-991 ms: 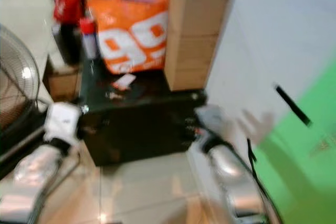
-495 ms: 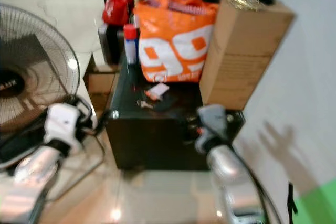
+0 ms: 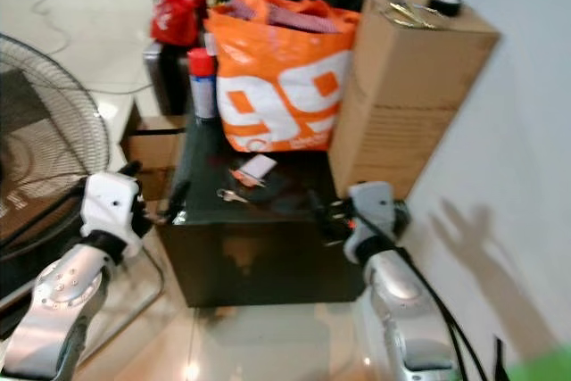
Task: Hang keys on a hook
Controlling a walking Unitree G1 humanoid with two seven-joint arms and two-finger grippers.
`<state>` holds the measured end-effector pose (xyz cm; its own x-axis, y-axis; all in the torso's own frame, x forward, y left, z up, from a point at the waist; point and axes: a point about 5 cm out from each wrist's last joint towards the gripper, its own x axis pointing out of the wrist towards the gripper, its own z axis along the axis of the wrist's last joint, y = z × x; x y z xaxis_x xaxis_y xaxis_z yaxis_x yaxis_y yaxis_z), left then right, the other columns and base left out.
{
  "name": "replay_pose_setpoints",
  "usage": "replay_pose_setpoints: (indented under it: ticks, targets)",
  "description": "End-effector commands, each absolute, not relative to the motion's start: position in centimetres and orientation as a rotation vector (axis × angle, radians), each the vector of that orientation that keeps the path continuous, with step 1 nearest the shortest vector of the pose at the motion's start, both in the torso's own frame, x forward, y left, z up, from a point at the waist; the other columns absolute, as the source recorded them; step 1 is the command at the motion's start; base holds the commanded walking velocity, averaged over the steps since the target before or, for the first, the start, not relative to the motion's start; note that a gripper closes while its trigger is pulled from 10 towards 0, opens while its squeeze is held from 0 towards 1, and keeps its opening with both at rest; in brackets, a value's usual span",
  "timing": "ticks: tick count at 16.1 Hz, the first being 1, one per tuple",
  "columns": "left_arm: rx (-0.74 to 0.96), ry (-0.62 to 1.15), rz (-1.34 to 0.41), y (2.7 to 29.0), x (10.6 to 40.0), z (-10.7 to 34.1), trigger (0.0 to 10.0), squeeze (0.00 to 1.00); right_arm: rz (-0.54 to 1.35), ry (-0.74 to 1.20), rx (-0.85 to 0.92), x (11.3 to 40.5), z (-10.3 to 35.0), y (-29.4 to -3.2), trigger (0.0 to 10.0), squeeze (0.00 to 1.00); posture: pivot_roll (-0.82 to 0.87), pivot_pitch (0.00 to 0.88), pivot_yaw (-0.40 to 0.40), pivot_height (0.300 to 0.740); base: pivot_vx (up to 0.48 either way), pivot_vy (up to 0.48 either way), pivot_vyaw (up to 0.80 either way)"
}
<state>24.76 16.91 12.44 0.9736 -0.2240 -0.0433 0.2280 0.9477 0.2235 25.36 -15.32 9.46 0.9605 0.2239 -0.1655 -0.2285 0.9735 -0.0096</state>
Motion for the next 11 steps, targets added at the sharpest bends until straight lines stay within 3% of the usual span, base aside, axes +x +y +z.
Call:
replay_pose_setpoints:
  ticks: [1,2,3,11]
  targets:
    - [0.240,0.027,-0.213,17.50,24.70,12.40,10.0,0.04,0.221,0.159,-0.030,25.49,9.85,-15.08,10.0,1.00,0.01,0.000,-0.033,0.740,0.296,0.000,0.00]
    - [0.213,0.020,-0.203,17.43,24.70,12.41,10.0,0.03,0.218,0.143,-0.016,25.51,10.09,-15.13,10.0,0.93,0.01,0.000,-0.033,0.740,0.000,0.000,0.00]
    - [0.196,0.020,-0.195,17.32,24.76,12.41,10.0,0.02,0.211,0.145,-0.008,25.59,10.28,-15.27,10.0,0.00,0.00,0.000,-0.033,0.740,0.000,0.000,0.00]
    - [0.199,0.022,-0.198,17.28,24.76,12.39,10.0,0.02,0.208,0.149,-0.015,25.60,10.27,-15.31,10.0,0.00,0.00,0.000,-0.033,0.740,0.000,0.000,0.00]
